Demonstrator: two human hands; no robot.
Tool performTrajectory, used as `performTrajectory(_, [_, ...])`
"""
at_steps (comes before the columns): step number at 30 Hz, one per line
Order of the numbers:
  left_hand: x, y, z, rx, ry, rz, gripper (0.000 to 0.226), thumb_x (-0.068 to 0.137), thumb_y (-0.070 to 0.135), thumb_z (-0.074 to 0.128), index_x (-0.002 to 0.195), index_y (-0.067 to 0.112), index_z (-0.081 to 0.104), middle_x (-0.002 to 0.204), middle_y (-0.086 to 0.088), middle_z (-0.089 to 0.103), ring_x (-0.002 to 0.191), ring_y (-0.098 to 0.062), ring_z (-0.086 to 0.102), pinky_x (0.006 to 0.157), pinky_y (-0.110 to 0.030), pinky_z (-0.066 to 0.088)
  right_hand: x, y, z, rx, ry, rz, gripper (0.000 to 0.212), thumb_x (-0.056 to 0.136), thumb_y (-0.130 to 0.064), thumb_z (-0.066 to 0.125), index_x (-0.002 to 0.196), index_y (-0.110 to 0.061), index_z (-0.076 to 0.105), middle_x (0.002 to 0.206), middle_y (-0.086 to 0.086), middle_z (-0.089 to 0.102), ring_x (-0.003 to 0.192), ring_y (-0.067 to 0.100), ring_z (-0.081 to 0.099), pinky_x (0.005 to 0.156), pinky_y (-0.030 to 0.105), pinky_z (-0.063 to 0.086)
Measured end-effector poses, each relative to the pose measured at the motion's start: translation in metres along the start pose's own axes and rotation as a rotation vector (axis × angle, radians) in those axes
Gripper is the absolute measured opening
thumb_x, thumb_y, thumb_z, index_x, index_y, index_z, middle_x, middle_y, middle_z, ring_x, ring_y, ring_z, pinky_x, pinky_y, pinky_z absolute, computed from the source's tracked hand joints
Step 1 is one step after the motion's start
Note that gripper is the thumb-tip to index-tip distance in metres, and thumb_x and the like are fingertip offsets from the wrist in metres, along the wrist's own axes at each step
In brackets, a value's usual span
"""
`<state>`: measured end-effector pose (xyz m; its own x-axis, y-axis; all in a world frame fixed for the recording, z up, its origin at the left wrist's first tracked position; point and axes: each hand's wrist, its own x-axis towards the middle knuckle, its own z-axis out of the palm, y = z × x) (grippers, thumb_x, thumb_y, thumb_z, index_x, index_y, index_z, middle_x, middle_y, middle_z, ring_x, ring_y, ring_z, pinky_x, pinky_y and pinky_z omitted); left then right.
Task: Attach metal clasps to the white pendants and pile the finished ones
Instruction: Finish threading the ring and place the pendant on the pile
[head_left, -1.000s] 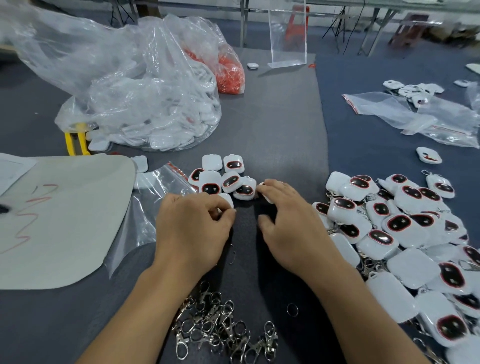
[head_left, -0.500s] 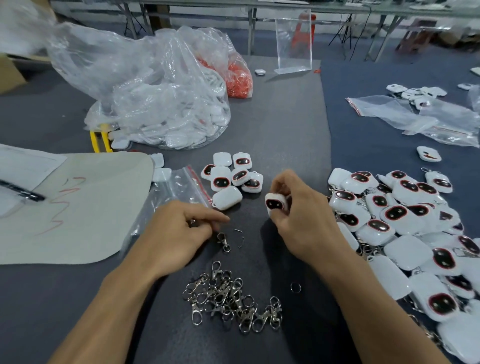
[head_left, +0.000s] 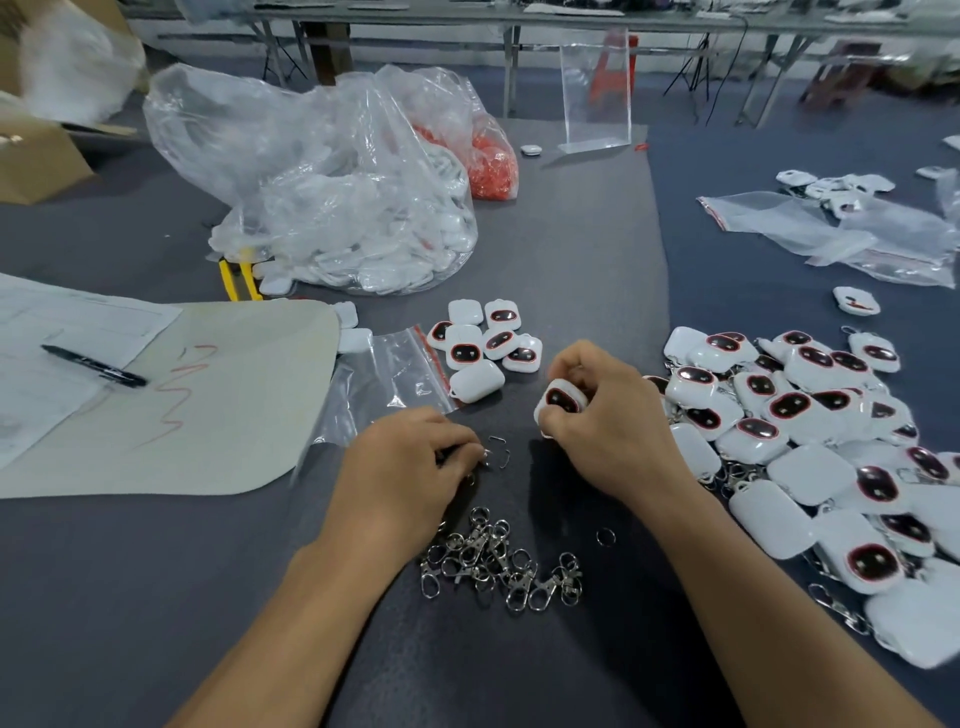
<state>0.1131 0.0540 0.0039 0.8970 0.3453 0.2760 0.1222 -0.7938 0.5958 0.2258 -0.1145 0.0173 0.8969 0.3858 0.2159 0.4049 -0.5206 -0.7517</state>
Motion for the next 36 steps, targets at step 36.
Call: performTrajectory(36, [0.046,0.009,0.02,-0.642,-0.033,-0.095,0.012,0.084,0.012,0.074,0.077,0.021,0.079,0.068,-0.004,0.073,0.061,-0.012,0.065,0.063,-0.033,0.055,-0.003,-0.007,0.016,0.315,-0.059,0.125,0.014,0.081,-0.015,0.076,0.072,-0.024,0.071,0.064,-0.011,0.07,0.057,0.0,0.06,0.058,0.017,0.044])
